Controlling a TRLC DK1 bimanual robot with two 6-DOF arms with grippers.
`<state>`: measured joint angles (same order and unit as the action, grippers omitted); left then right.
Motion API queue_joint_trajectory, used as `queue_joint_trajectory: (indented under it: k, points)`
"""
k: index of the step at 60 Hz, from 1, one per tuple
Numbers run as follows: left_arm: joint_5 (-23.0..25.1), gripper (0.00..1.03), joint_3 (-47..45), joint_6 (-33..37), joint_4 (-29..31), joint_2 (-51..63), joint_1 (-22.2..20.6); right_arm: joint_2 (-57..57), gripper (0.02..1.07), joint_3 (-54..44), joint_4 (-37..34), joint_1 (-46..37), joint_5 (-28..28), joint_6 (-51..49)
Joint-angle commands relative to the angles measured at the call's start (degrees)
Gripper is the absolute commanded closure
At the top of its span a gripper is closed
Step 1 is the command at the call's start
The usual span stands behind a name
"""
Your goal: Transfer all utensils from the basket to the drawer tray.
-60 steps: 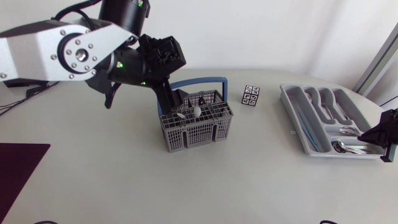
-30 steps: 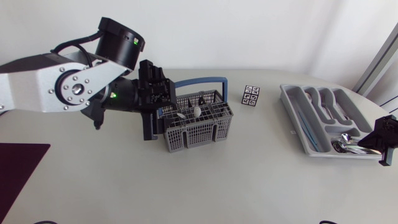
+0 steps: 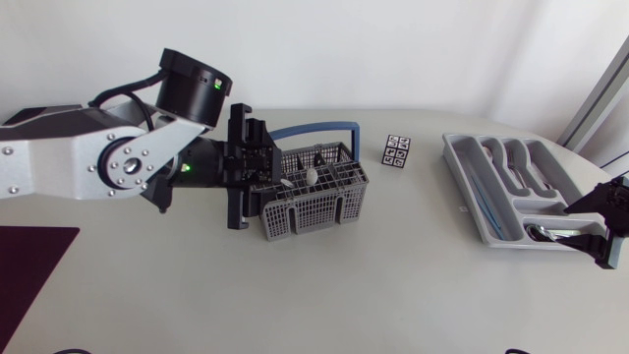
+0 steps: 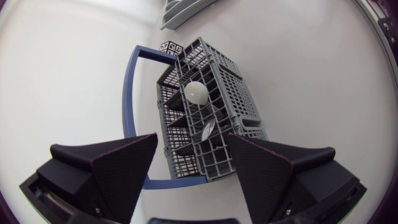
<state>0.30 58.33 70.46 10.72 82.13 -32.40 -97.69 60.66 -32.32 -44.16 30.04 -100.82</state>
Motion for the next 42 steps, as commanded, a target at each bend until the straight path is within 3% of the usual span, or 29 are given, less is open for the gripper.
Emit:
queue_joint_trajectory:
  k: [1,5,16,42]
  points:
    - [-0.1,0.36,-3.4,4.2,-2.6,1.4,0.4,5.2,0.10,-5.7,0.8,2.9,0.6,2.3]
    - [-0.1,0.42,-4.4,5.8,-4.5,2.3,0.4,9.1,0.10,-9.2,1.5,5.1,0.6,3.6]
    - [-0.2,0.46,-3.7,9.3,-7.5,5.2,1.0,16.0,0.10,-14.3,1.5,9.6,2.2,7.2]
    - [-2.6,0.66,-1.7,14.2,-13.8,10.3,0.7,16.2,0.10,-17.0,3.3,13.0,4.2,9.3]
